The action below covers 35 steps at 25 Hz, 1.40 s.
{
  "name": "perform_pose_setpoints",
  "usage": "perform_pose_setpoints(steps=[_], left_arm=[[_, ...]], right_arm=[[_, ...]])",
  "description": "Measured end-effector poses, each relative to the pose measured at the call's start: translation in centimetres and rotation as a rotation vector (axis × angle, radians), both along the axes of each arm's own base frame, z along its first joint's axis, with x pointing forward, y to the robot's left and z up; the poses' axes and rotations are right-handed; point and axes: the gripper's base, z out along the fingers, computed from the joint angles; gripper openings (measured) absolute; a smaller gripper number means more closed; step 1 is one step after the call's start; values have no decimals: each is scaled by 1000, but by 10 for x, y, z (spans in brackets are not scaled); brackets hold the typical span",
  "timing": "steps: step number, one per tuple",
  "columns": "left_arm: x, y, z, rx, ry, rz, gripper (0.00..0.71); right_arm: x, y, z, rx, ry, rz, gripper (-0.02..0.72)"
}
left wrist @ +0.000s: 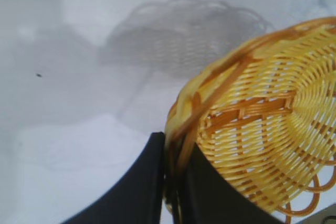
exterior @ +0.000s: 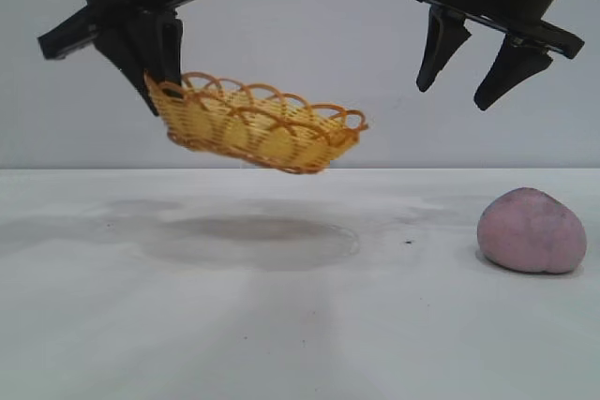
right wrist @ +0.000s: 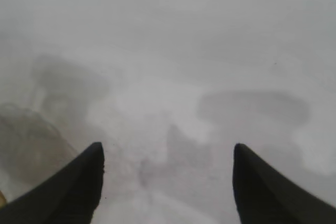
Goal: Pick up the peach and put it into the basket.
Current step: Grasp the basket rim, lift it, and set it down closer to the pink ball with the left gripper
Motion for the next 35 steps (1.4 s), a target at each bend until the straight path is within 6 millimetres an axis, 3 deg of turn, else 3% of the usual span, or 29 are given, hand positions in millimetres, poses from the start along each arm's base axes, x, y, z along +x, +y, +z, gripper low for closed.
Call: perform_pose_setpoints(steps=[4, 17, 18, 19, 27, 28, 35], left_arm=[[-6, 3, -18, -3, 1, 41, 0], [3, -4, -58, -57, 66, 129, 0], [4, -4, -58, -58, 67, 130, 48], [4, -4, -58, -60, 68, 131, 48], [0, -6, -53, -77, 74, 94, 508], [0, -6, -49, -81, 63, 83, 536], [-6, 6, -9, 40, -113, -71, 529]], right_arm=[[0, 0, 0, 0, 0, 0, 449], [0, 0, 0, 0, 3, 1, 449], [0, 0, 0, 0, 3, 1, 449], [0, 0, 0, 0, 3, 1, 449], [-1, 0, 0, 0, 7, 4, 449], [-1, 0, 0, 0, 10, 5, 449], [-1, 0, 0, 1, 13, 7, 449]])
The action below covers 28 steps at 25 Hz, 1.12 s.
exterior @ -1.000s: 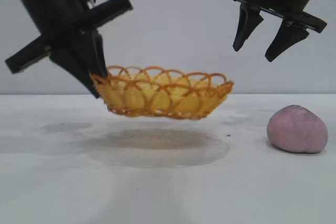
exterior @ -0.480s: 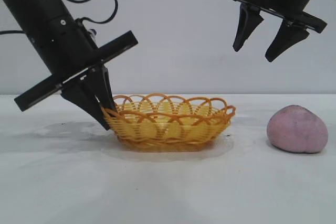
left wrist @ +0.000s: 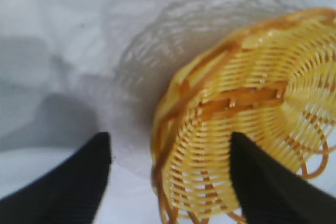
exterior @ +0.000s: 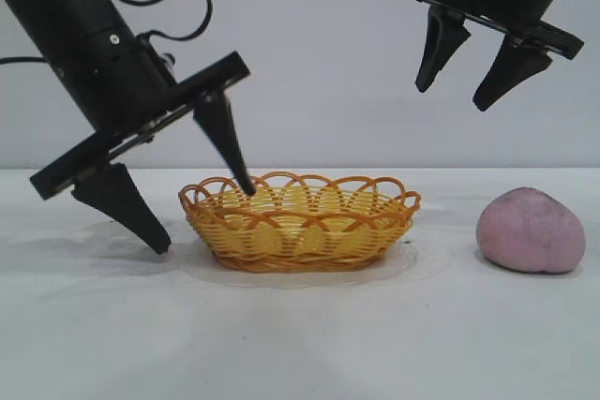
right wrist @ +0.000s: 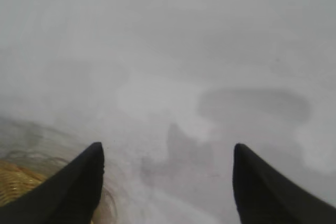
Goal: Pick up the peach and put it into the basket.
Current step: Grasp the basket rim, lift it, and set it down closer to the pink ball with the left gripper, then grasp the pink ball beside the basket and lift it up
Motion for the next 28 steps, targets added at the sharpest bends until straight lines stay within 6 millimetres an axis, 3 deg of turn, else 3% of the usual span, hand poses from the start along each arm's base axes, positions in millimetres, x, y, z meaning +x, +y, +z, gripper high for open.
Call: perform_pose_setpoints(steps=[11, 19, 25, 28], left_arm=[[5, 46, 20, 506, -80, -165, 529], [17, 117, 22, 553, -13, 5, 529], [11, 165, 23, 565, 89, 120, 529], [6, 179, 34, 566, 88, 162, 529]], right_arm=[[0, 0, 0, 0, 2, 1, 449], [0, 0, 0, -1, 3, 2, 449], [-1, 0, 0, -2, 7, 6, 449], [-1, 0, 0, -2, 9, 7, 449]])
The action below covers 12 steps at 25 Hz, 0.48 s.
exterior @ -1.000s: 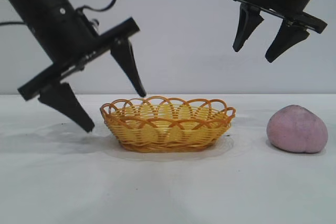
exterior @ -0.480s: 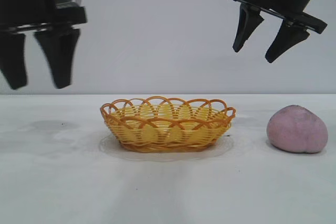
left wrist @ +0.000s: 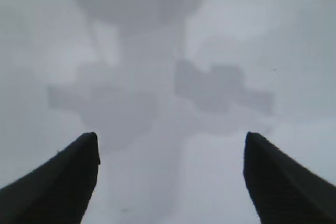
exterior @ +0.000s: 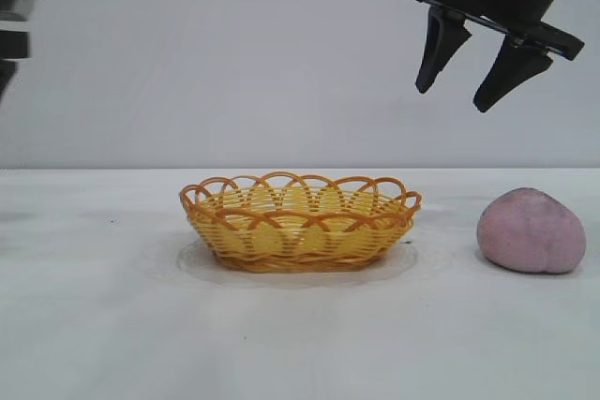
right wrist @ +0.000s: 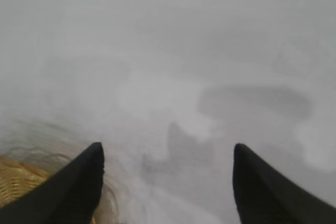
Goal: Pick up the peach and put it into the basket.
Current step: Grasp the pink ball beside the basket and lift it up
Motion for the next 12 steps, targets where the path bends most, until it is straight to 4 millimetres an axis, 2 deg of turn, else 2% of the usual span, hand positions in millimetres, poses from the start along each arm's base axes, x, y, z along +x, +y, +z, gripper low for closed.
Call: perform_pose_setpoints(steps=[3, 5, 12], left_arm=[[-9, 1, 22, 0, -57, 9, 529], [-24, 0, 36, -7, -89, 13, 529], [-108, -10, 68, -47, -207, 29, 529]], right_arm=[[0, 0, 0, -1, 0, 0, 449], [0, 0, 0, -2, 1, 2, 449], [0, 0, 0, -2, 3, 3, 449]])
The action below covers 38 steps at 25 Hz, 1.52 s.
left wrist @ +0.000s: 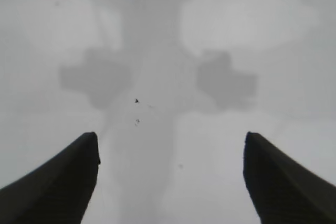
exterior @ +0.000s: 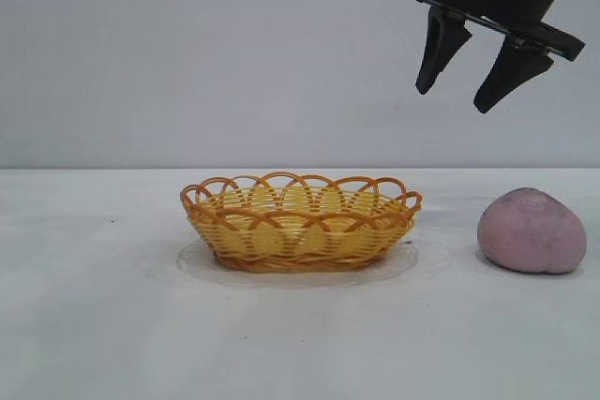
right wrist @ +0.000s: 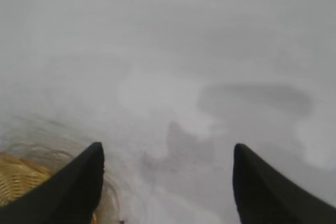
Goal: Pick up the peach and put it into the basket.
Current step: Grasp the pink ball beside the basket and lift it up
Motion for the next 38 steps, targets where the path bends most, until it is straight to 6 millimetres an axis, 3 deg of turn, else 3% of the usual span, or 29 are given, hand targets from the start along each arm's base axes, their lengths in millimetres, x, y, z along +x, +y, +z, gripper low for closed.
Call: perform_pose_setpoints(steps=[8, 11, 15, 23, 28, 38], left_arm=[[-106, -9, 41, -11, -316, 4, 529], [-143, -13, 49, -12, -424, 2, 529], [-177, -16, 42, -27, -505, -1, 529], [-218, -20, 0, -38, -587, -6, 529], [-241, -22, -6, -22, -720, -21, 529], [-243, -26, -6, -17, -728, -101, 529]], right_arm=[[-1, 0, 0, 0, 10, 5, 449], [-1, 0, 0, -3, 11, 8, 449], [-2, 0, -1, -13, 16, 17, 449], [-5, -2, -3, -53, 39, 52, 449], [-6, -4, -4, -74, 43, 65, 449], [-18, -6, 24, -91, 18, 102, 449]])
